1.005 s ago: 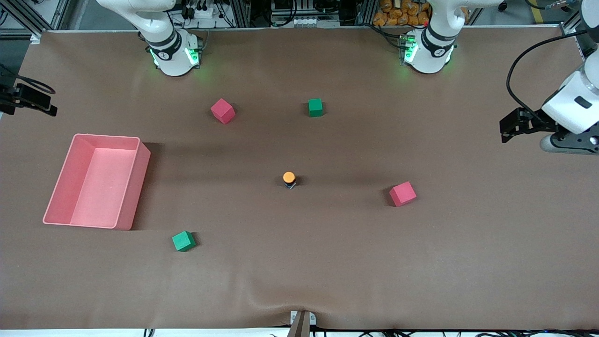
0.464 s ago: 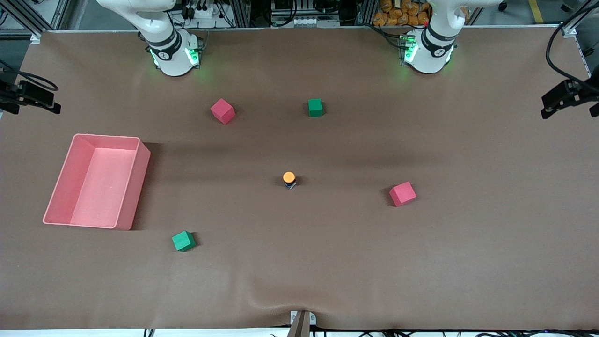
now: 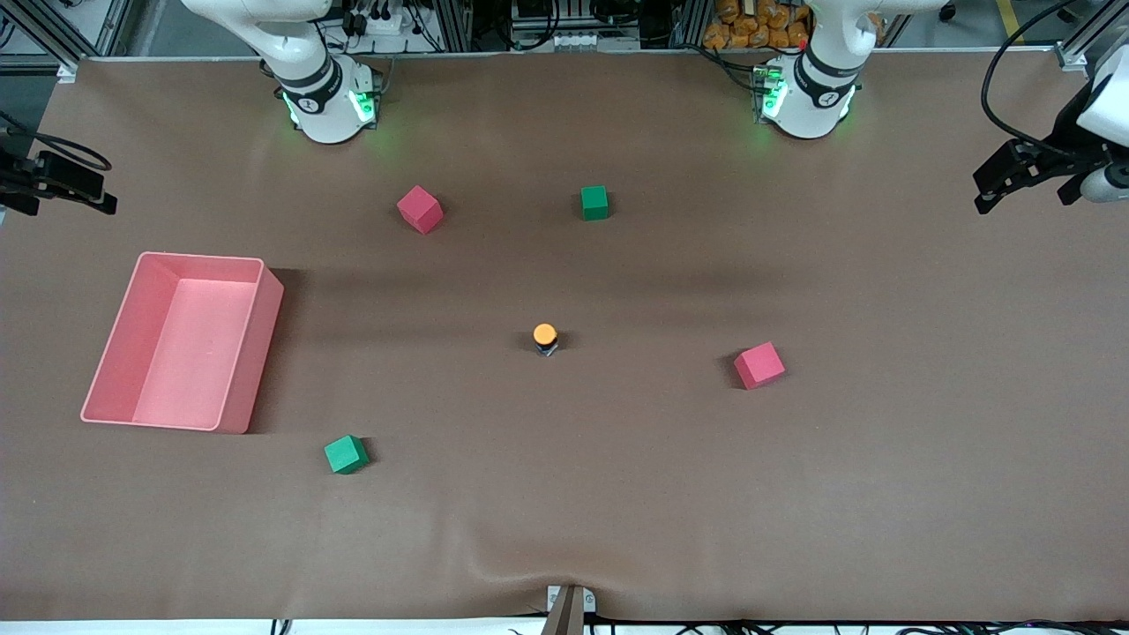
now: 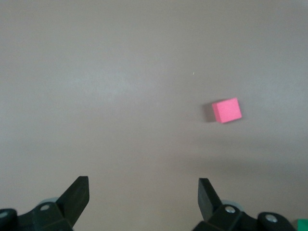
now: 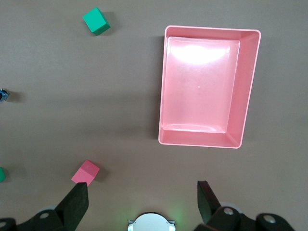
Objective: Place and upright button with both arms
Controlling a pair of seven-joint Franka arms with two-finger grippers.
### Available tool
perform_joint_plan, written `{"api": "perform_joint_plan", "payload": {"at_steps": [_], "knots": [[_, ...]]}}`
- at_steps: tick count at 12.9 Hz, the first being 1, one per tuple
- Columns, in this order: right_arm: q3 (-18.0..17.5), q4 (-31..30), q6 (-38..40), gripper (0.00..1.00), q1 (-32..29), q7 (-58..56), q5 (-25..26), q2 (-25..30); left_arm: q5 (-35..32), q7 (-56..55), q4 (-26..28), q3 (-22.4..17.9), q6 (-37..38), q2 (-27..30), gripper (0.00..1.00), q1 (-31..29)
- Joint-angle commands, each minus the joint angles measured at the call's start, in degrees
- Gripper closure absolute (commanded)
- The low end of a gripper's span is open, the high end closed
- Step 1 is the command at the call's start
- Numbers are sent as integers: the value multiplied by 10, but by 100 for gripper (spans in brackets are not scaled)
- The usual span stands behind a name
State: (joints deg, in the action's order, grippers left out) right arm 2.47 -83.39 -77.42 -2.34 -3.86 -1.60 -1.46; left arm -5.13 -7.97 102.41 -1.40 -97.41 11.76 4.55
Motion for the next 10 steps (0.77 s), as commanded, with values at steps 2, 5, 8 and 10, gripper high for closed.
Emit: {"api": "perform_joint_plan", "payload": {"at_steps": [2, 5, 8, 10], "knots": [[3, 5, 3, 0, -1, -7, -1, 1, 36, 47, -41, -18, 15, -33, 0, -5], [3, 4, 3, 0, 1, -4, 0, 1, 38, 59, -44, -18, 15, -36, 0, -10], [3, 4, 3, 0, 1, -3, 2, 0, 53, 59, -42, -18, 17, -38, 0, -17], [3, 4, 2, 0, 0, -2, 2, -2, 76, 60, -41, -19, 19, -38, 0, -17]]}}
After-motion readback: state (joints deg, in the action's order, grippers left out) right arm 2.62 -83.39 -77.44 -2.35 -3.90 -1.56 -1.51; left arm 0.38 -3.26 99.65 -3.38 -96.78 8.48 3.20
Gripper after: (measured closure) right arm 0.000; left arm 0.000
